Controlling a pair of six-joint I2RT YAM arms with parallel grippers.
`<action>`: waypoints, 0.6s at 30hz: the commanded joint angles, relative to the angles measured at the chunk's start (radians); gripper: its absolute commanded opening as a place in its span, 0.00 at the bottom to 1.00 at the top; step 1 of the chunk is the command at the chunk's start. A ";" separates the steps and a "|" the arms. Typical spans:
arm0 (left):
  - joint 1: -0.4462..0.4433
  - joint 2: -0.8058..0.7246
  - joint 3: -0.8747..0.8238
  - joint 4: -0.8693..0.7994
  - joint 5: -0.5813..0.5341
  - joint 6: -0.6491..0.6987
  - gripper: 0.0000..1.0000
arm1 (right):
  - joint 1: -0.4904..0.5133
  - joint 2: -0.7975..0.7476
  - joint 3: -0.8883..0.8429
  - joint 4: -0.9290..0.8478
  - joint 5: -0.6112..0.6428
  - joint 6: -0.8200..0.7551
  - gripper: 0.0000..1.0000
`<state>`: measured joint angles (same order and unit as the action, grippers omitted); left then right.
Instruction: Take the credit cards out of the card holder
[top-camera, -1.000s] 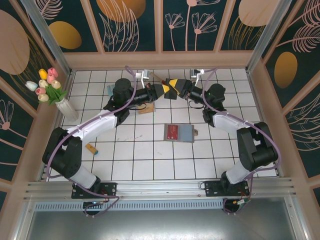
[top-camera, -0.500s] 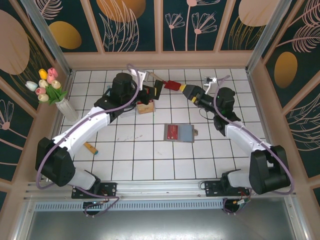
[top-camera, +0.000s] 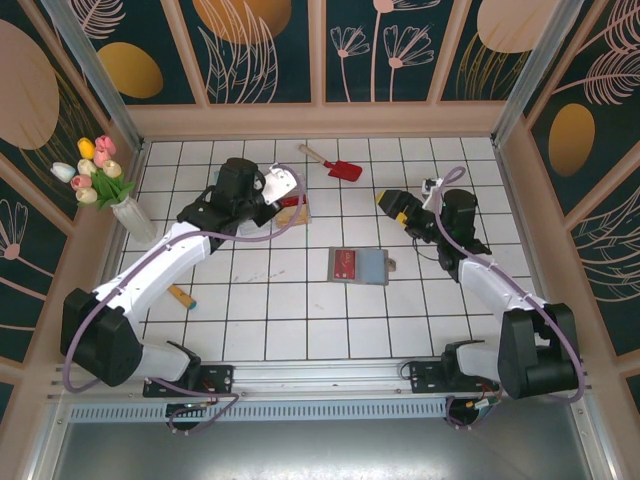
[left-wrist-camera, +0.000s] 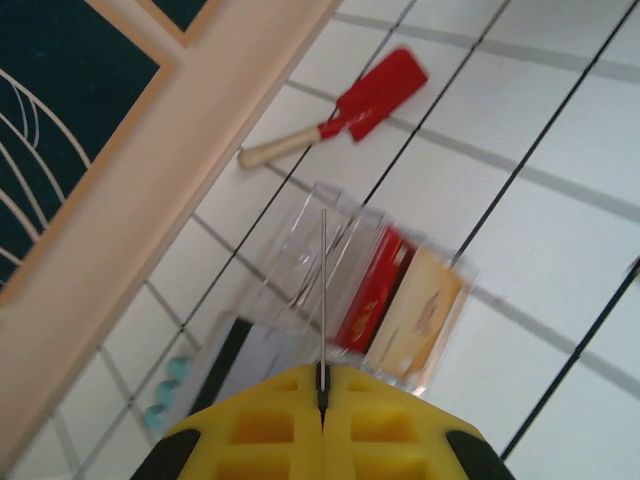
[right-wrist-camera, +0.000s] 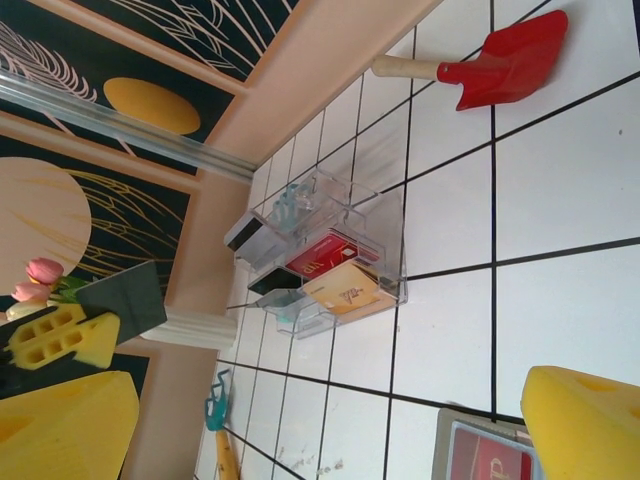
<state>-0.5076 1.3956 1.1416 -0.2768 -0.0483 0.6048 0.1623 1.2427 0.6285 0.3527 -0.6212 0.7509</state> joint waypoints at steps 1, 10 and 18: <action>0.030 0.019 -0.043 -0.088 -0.005 0.243 0.00 | -0.007 -0.023 0.016 -0.034 0.021 -0.039 0.99; 0.075 0.138 -0.034 -0.229 0.042 0.369 0.00 | -0.007 -0.036 0.003 -0.048 0.009 -0.024 0.99; 0.137 0.193 -0.026 -0.182 0.115 0.468 0.00 | -0.006 -0.055 -0.007 -0.045 0.003 -0.009 0.99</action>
<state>-0.3977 1.5803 1.0973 -0.4606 0.0151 0.9970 0.1623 1.2106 0.6281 0.3050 -0.6174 0.7383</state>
